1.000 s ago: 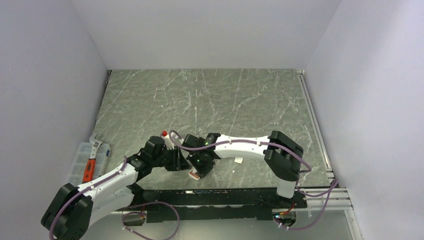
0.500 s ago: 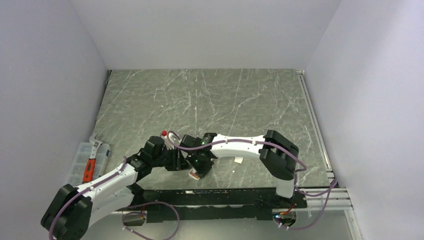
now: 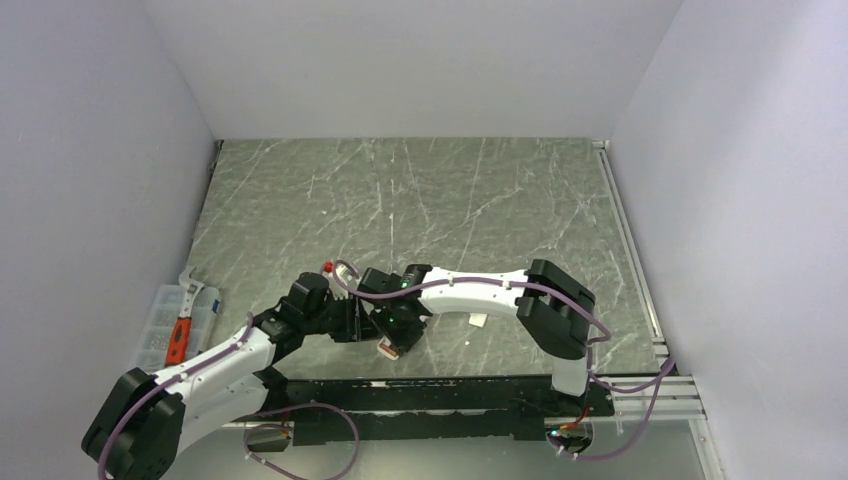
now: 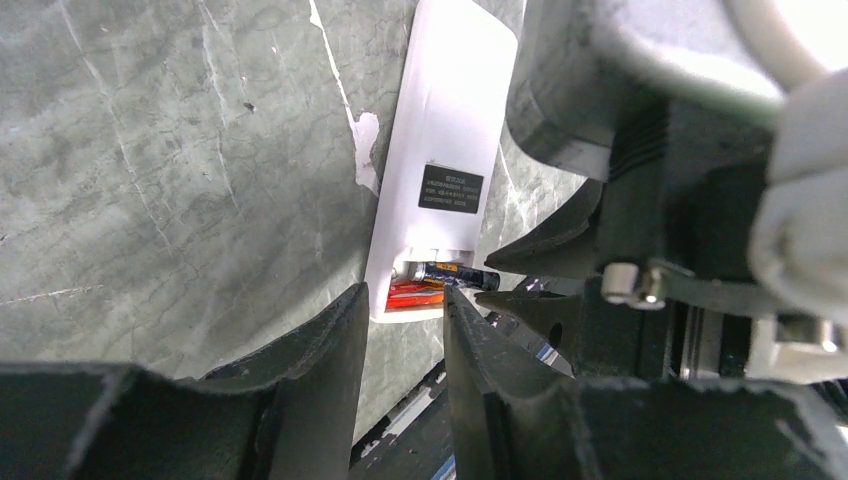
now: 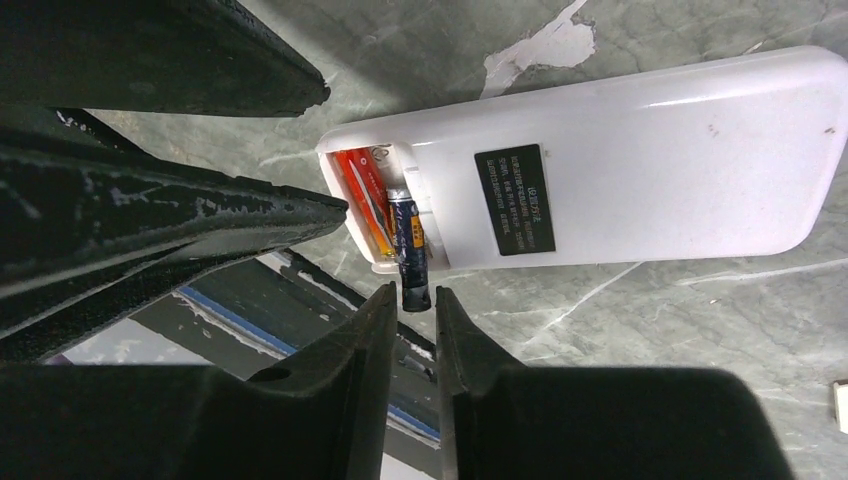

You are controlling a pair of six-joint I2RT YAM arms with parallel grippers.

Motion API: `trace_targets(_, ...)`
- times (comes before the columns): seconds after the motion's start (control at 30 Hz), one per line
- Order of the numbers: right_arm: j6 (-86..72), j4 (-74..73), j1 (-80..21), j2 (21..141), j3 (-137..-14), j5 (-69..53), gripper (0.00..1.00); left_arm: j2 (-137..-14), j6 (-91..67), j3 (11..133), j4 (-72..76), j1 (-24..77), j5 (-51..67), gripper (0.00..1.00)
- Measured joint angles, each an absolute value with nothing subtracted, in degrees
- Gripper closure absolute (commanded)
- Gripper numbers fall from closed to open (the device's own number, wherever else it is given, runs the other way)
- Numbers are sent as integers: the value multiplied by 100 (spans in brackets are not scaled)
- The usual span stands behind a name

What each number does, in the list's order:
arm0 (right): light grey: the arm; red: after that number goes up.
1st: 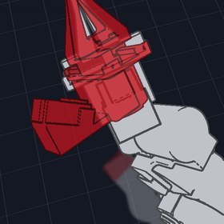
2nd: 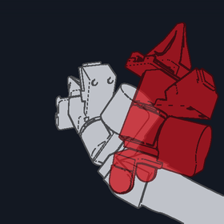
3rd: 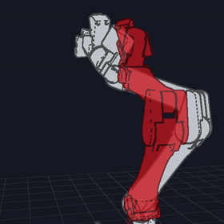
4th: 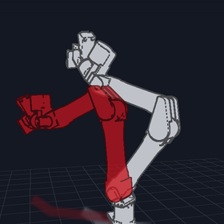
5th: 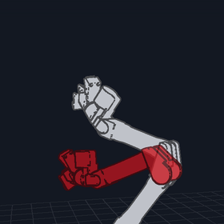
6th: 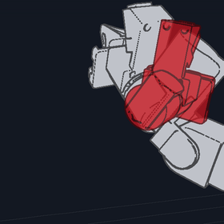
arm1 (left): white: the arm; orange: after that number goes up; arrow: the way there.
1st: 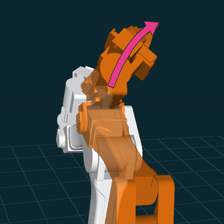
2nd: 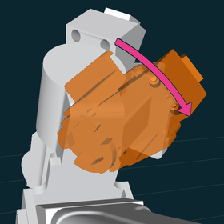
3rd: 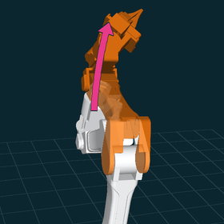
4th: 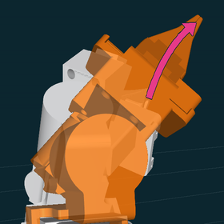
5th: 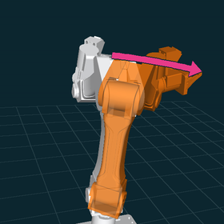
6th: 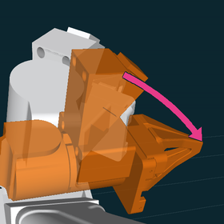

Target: Load the batteries into the remote control

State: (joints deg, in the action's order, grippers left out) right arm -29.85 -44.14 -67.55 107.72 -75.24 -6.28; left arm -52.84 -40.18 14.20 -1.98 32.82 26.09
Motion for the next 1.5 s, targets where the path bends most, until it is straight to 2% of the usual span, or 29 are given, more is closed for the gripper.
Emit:
trace_targets(0.57,-3157,-4421,-6755,10755,-7609,-401,72,-5363,-4032,1374,-23,3282,2663,61)
trace_targets(0.77,-3321,-4362,-6755,10278,-7264,-276,72,-5478,-4034,1374,21,3282,2714,61)
trace_targets(1.07,-3470,-4154,-6781,9861,-6860,-309,82,-5815,-4038,1374,239,3282,2733,66)
trace_targets(1.5,-3479,-3883,-6794,9878,-6772,-368,88,-6211,-4038,1374,539,3282,2864,66)
